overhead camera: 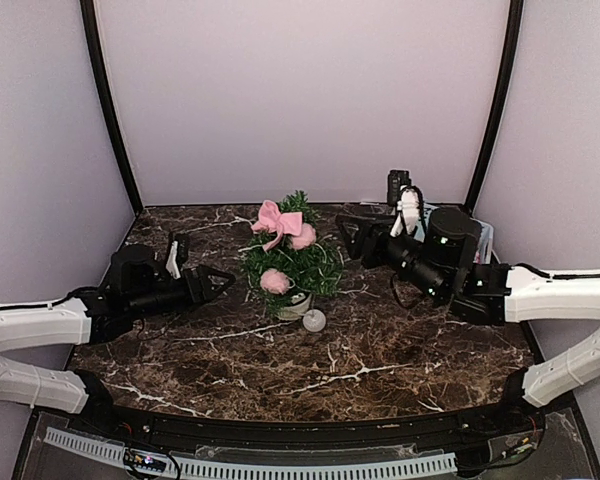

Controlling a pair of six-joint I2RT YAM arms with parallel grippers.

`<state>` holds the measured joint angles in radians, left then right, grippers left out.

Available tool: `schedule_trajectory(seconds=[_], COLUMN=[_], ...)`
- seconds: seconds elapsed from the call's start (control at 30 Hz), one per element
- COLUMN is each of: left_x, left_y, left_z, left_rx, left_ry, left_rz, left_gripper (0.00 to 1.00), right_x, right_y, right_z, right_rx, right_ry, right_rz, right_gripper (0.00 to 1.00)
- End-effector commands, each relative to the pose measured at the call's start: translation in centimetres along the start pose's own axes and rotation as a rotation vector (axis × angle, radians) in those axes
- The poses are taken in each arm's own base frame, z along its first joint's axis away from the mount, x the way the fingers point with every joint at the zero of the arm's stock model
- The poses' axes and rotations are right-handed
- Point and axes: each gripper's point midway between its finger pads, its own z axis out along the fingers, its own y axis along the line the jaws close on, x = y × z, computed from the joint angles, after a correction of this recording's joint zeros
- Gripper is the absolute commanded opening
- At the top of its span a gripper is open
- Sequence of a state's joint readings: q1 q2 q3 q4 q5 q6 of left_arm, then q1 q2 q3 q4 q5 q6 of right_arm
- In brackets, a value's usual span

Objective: Decorate the small christmas tree

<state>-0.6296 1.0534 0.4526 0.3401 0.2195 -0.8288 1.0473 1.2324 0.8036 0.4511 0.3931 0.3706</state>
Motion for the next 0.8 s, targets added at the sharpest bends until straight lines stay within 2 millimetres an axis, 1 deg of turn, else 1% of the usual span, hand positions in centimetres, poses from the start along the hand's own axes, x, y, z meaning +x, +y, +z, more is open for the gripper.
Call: schedule_trajectory(seconds=[0.0, 0.07, 0.13, 0.2, 0.23, 0.27, 0.3, 0.33, 0.37, 0.4, 0.43, 0.47, 0.5, 0.53, 0.57, 0.6, 0.63, 0.73, 0.77], left_x=[1.6, 1.7, 1.8, 1.8, 2.2, 1.9, 2.3, 2.1, 2.4, 2.1, 2.4, 2.2, 2.5, 2.1, 2.5, 2.2, 2.6, 2.5, 2.6], left_y=[3.0, 3.7, 4.3, 4.5, 4.8, 4.5, 4.8, 4.6, 5.0, 4.9, 5.4, 5.2, 5.7, 5.4, 5.7, 5.5, 6.0, 6.4, 6.6], left_z=[1.2, 1.6, 2.0, 2.5, 2.9, 3.2, 3.5, 3.9, 4.2, 4.6, 5.0, 5.3, 5.7, 6.1, 6.5, 6.9, 7.3, 8.4, 8.8], left_rx=[-0.086, -0.099, -0.108, -0.103, -0.105, -0.094, -0.1, -0.093, -0.102, -0.1, -0.113, -0.108, -0.117, -0.107, -0.111, -0.1, -0.108, -0.112, -0.113], left_ry=[0.075, 0.082, 0.088, 0.098, 0.117, 0.115, 0.134, 0.134, 0.148, 0.146, 0.16, 0.159, 0.173, 0.167, 0.184, 0.177, 0.192, 0.198, 0.206], left_rz=[-0.075, -0.097, -0.109, -0.103, -0.104, -0.089, -0.088, -0.072, -0.069, -0.055, -0.055, -0.042, -0.044, -0.035, -0.039, -0.033, -0.038, -0.034, -0.036], left_gripper=[0.72, 0.72, 0.72, 0.72, 0.72, 0.72, 0.72, 0.73, 0.73, 0.73, 0.73, 0.73, 0.73, 0.72, 0.72, 0.72, 0.71, 0.69, 0.66], right_x=[3.1, 4.3, 5.9, 7.2, 8.1, 8.8, 9.6, 10.2, 10.7, 11.3, 11.8, 12.3, 12.9, 13.4, 14.2, 14.8, 15.5, 17.5, 18.0], right_y=[-7.5, -9.7, -11.1, -11.6, -11.7, -12.1, -12.4, -12.7, -13.1, -13.5, -13.9, -14.2, -14.4, -14.3, -14.4, -14.4, -14.4, -14.6, -14.6], right_z=[1.8, 2.6, 3.6, 4.9, 5.4, 5.9, 6.5, 7.0, 7.5, 8.0, 8.5, 9.0, 9.6, 10.1, 10.6, 10.9, 11.2, 11.9, 12.1], right_rx=[0.128, 0.152, 0.161, 0.139, 0.125, 0.127, 0.13, 0.131, 0.135, 0.14, 0.143, 0.144, 0.14, 0.132, 0.129, 0.124, 0.117, 0.103, 0.099], right_ry=[0.146, 0.195, 0.256, 0.311, 0.345, 0.367, 0.386, 0.399, 0.41, 0.419, 0.426, 0.436, 0.448, 0.462, 0.479, 0.491, 0.503, 0.541, 0.549], right_rz=[0.215, 0.267, 0.287, 0.288, 0.292, 0.292, 0.292, 0.293, 0.294, 0.295, 0.297, 0.3, 0.304, 0.306, 0.309, 0.318, 0.329, 0.352, 0.358], right_gripper=[0.61, 0.61, 0.6, 0.61, 0.63, 0.63, 0.64, 0.64, 0.64, 0.64, 0.64, 0.64, 0.63, 0.61, 0.59, 0.57, 0.56, 0.51, 0.5])
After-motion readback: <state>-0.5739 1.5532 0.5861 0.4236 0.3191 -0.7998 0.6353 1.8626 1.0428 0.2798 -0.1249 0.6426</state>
